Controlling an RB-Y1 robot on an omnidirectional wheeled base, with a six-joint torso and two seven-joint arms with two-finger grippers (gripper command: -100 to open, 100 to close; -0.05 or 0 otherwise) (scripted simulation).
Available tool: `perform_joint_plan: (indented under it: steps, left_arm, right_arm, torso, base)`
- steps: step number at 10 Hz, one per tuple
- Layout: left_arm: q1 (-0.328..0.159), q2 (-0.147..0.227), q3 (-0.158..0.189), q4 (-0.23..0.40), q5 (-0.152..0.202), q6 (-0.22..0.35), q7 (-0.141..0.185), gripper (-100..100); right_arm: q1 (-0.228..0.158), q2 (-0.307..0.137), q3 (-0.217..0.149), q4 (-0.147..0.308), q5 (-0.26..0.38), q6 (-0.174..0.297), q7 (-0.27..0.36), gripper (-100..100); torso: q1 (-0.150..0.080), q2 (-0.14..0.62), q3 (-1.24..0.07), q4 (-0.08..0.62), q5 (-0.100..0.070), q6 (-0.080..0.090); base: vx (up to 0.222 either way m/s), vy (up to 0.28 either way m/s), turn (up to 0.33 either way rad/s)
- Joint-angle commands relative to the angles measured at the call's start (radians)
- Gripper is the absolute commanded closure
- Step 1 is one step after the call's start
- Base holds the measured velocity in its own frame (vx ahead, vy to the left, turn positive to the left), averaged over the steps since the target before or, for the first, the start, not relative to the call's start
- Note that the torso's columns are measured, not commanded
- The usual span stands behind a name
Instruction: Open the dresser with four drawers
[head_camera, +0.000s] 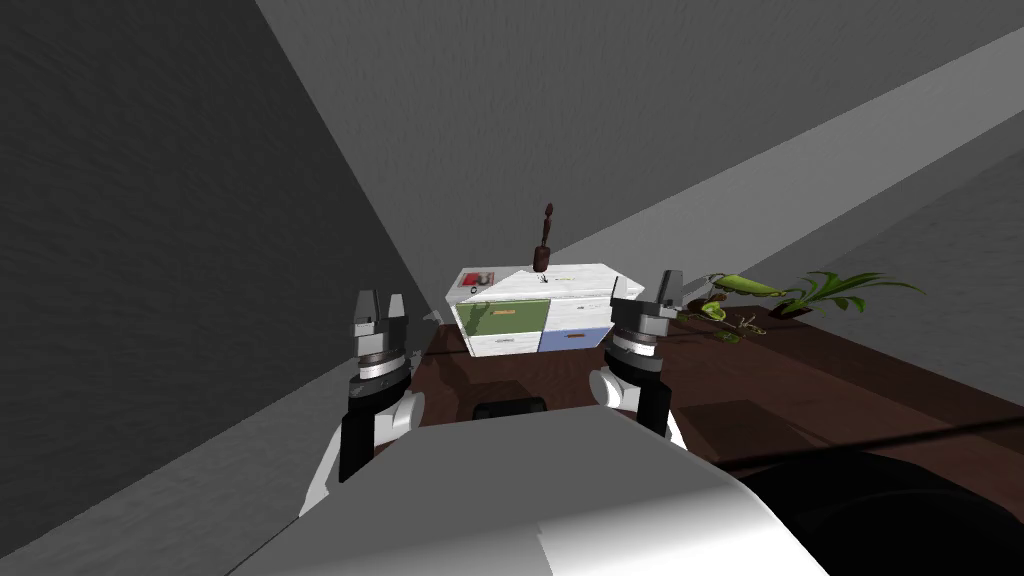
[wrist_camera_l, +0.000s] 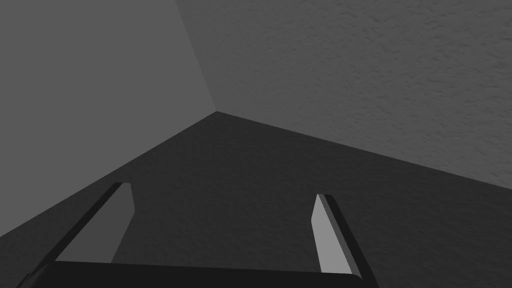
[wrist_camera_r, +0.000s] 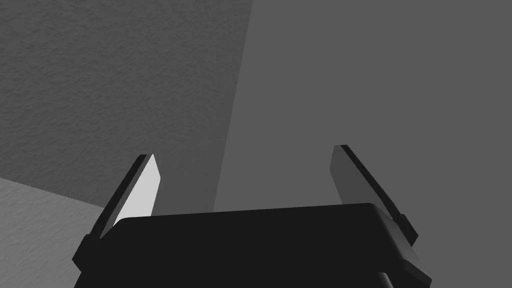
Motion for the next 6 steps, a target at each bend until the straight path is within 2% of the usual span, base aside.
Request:
perform_joint_plan:
  steps: [1,6]
  left_arm:
    - [0.000,0.000,0.000,0.000,0.000,0.000,0.000,0]
    - [0.000,0.000,0.000,0.000,0.000,0.000,0.000,0]
  right_arm:
    - [0.000,0.000,0.000,0.000,0.000,0.000,0.000,0]
    - [0.000,0.000,0.000,0.000,0.000,0.000,0.000,0]
  torso:
    - [0.000,0.041,-0.082,0.041,0.000,0.000]
    - [0.000,0.396,-0.792,0.396,0.000,0.000]
  base:
    - [0.000,0.000,0.000]
    - [0.000,0.000,0.000]
